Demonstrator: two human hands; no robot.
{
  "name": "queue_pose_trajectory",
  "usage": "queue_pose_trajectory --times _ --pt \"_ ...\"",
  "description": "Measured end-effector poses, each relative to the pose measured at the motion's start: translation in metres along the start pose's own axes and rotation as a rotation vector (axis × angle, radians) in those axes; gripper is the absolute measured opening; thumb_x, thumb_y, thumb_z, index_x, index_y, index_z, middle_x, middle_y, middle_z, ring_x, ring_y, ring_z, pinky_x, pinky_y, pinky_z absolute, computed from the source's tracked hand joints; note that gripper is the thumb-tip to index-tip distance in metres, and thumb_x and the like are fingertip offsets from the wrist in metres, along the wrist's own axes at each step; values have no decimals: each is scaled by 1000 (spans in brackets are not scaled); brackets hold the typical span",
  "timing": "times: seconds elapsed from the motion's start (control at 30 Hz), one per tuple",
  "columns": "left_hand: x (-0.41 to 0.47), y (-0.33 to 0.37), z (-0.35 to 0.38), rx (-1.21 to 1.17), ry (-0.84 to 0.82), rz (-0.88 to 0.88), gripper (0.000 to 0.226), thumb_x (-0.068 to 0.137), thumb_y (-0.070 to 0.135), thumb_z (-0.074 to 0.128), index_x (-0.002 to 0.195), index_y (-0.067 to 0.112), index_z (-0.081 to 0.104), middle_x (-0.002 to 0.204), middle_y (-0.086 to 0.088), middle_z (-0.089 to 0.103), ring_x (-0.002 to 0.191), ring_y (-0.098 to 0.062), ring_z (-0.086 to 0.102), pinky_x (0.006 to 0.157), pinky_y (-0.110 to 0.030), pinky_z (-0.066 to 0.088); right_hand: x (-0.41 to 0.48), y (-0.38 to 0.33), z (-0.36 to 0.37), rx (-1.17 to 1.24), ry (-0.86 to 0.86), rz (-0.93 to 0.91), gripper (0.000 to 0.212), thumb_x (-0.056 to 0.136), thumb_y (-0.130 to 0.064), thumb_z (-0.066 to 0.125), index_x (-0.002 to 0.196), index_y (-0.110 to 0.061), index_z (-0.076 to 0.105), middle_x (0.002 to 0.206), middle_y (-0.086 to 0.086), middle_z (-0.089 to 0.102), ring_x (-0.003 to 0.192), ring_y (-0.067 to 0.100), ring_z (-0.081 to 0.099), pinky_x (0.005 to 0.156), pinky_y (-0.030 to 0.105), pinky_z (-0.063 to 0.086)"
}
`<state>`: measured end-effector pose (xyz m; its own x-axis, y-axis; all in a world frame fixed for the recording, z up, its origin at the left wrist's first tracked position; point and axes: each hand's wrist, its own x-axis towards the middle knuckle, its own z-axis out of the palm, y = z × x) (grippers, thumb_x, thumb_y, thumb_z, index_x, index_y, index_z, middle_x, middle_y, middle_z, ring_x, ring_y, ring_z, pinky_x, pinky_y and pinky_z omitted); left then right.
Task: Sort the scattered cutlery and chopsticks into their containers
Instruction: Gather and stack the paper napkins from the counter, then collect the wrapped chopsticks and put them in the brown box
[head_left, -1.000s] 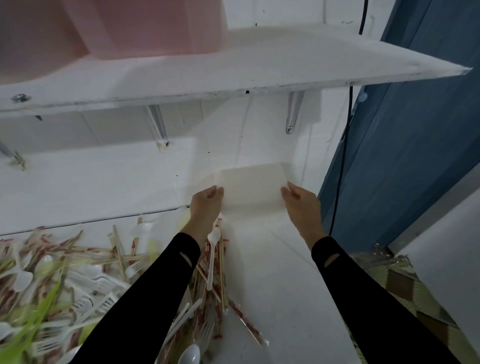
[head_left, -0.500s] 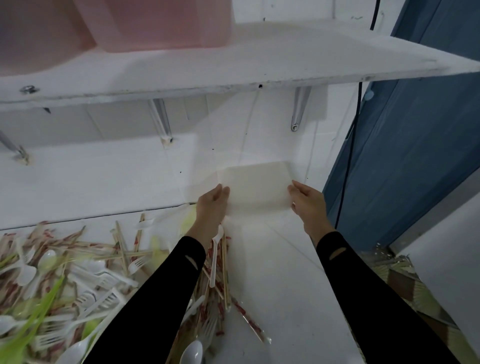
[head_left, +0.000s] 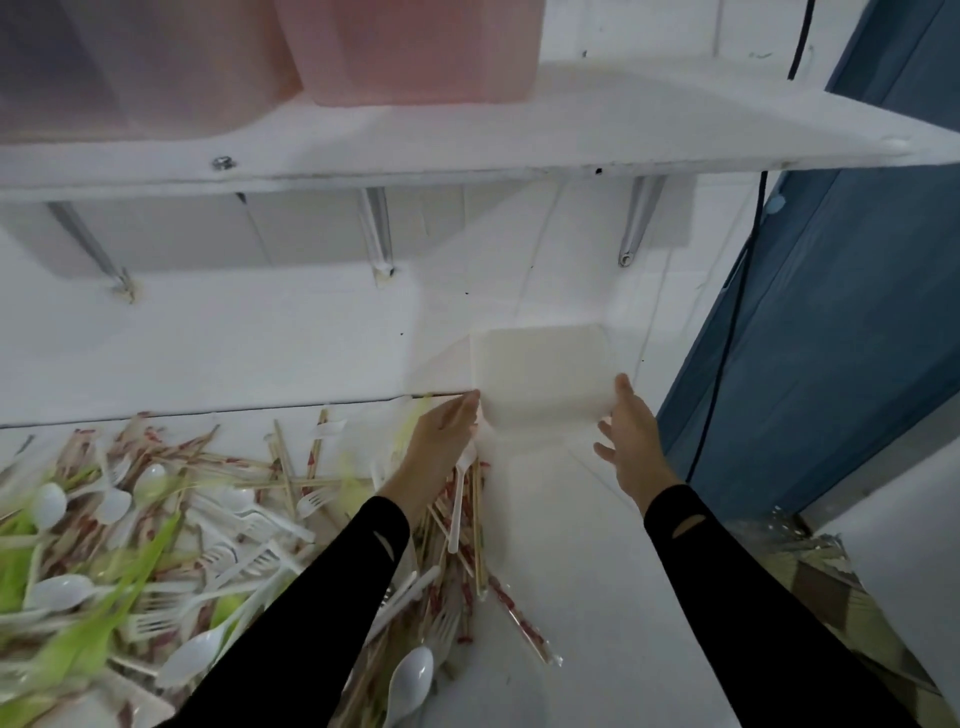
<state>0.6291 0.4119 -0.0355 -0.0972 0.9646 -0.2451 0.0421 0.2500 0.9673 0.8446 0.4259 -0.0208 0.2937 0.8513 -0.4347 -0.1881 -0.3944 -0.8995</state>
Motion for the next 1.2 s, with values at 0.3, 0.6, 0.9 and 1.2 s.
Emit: queue_pose_trajectory --times 0.3,0.6,0.9,1.2 --pt "-59 11 -79 72 -21 66 21 103 15 47 109 16 68 109 0 72 98 -17 69 89 -32 53 -74 46 39 -74 -184 149 43 102 -27 47 143 -16 42 99 0 53 103 26 57 94 42 48" --pt "-166 88 -195 316 2 373 25 102 14 47 102 27 68 100 6 73 90 -8 69 82 -23 53 -235 -37 140 -310 -620 -254 24 101 -18 47 111 -18 69 101 2 75 91 21 72 85 34 56" --pt "-289 208 -292 587 352 1184 20 93 5 54 100 16 70 95 11 69 92 -6 64 80 -15 47 -394 -102 228 -198 -704 -619 26 100 -15 47 105 -18 72 99 2 75 90 20 72 83 35 60" --pt "-275 302 -383 1243 609 989 54 91 36 62 138 11 49 137 -10 51 127 -30 43 112 -39 28 -477 -126 300 170 -684 -530 27 99 -10 54 126 -15 56 113 8 68 102 23 67 81 35 60"
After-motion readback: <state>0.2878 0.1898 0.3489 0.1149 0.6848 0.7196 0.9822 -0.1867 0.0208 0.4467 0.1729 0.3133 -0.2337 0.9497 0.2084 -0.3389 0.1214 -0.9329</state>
